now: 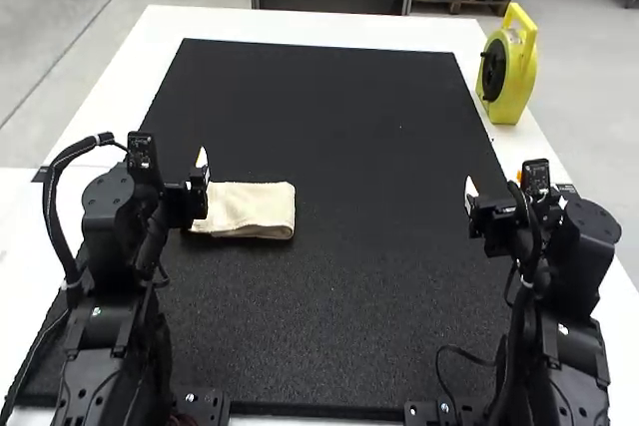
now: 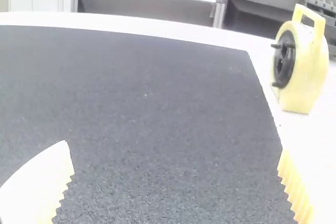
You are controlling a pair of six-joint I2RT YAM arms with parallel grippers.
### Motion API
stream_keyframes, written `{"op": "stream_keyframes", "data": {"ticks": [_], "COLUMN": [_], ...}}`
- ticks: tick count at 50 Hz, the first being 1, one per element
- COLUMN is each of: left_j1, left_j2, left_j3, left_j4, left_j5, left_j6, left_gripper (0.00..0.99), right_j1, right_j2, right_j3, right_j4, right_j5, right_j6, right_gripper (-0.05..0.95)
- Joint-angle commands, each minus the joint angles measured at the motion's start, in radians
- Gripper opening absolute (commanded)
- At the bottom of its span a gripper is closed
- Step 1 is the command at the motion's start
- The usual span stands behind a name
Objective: Fold the towel.
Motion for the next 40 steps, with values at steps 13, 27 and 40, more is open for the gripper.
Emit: {"op": "stream_keyframes", "data": {"ticks": [13, 27, 40], "left_j1": [0.005, 0.005, 0.007], "left_j2": [-0.010, -0.010, -0.010], "left_j3": [-0.006, -0.004, -0.006], "left_j4": [0.006, 0.006, 0.004], "left_j5": [0.010, 0.010, 0.008], "left_j6": [-0.011, -0.011, -0.011], "left_gripper": [0.969, 0.969, 0.969], "right_j1": [-0.014, 0.028, 0.288], "right_j2": [-0.007, -0.007, -0.007], "right_j3": [-0.008, -0.009, -0.008], "right_j4": [-0.055, -0.054, -0.020], "right_j5": [-0.009, 0.032, 0.291], "right_j6": [-0.022, 0.018, 0.173], "right_gripper": [0.91, 0.91, 0.91]}}
